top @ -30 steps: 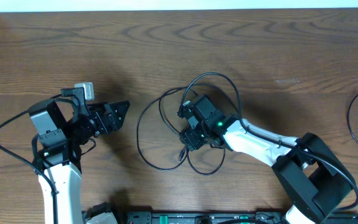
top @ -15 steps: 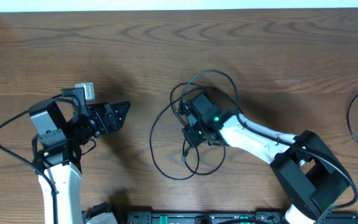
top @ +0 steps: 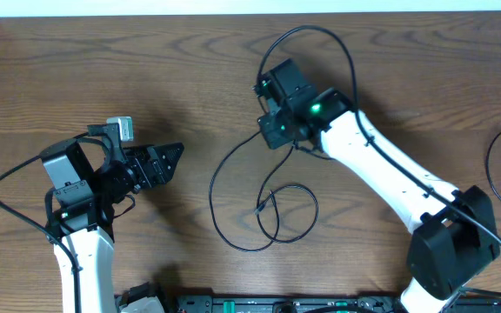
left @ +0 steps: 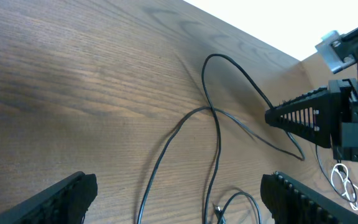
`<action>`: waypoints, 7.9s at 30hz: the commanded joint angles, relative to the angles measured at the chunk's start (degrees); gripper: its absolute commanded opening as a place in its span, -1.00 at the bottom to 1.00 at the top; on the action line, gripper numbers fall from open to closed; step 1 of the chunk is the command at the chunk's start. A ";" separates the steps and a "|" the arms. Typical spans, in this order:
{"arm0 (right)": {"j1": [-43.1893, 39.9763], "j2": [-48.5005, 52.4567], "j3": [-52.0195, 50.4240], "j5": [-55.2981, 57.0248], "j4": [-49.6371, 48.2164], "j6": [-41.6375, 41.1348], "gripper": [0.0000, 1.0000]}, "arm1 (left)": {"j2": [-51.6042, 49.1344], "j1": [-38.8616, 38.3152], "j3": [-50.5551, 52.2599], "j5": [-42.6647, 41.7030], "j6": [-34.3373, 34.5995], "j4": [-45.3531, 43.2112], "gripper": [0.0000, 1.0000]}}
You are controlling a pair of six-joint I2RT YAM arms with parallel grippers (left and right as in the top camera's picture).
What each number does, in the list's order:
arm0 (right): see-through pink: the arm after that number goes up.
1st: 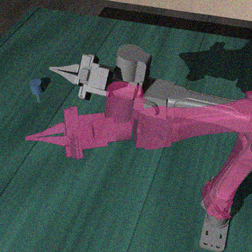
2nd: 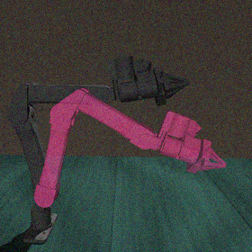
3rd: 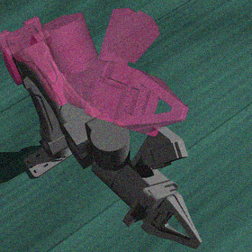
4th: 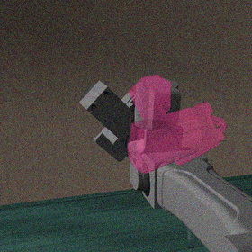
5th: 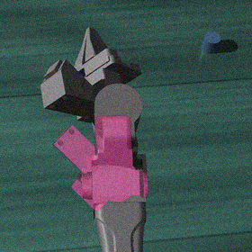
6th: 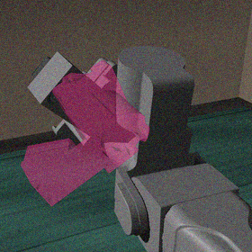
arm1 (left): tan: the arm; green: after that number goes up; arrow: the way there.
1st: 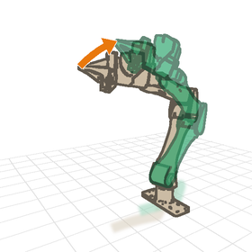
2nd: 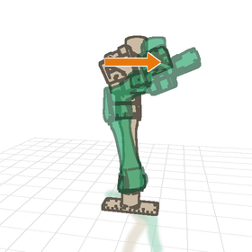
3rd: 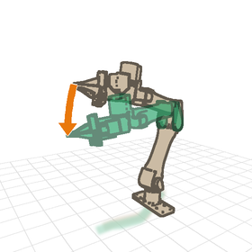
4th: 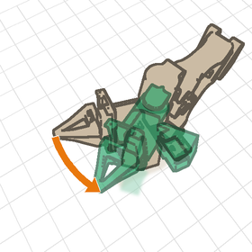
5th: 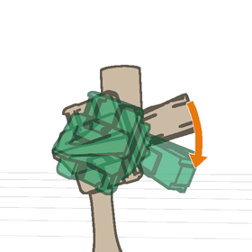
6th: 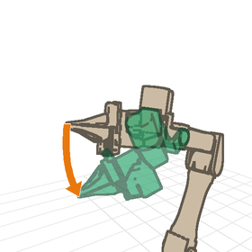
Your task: Untangle cables
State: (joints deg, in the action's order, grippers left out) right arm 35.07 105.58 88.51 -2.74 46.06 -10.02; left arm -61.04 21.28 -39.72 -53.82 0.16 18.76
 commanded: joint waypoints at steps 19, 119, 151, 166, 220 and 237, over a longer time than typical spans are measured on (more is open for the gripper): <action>2.16 10.45 -1.27 4.74 0.22 -6.32 -0.82 | 0.04 0.31 0.20 -1.03 -0.35 0.00 0.79; 11.10 16.57 -4.31 16.87 7.48 -44.61 -0.31 | 0.04 0.31 0.20 -1.05 -0.35 0.68 0.79; 4.83 8.81 3.87 14.71 11.56 -33.11 -0.91 | 0.04 0.31 0.20 -1.01 -0.35 0.87 0.79; 5.14 8.92 -3.02 16.31 6.03 -40.11 0.15 | 0.04 0.31 0.20 -1.03 -0.35 0.85 0.79; 9.11 8.70 -13.53 4.48 -11.32 -30.97 -0.98 | 0.07 0.31 0.20 -1.03 -0.35 0.87 0.79; 1.27 4.96 4.96 5.25 -3.91 -15.21 -0.98 | 0.07 0.31 0.20 -1.01 -0.35 0.83 0.79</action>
State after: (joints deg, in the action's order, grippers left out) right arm 38.87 112.53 89.17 1.69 40.75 -30.46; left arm -61.04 21.28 -39.72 -53.91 0.16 19.51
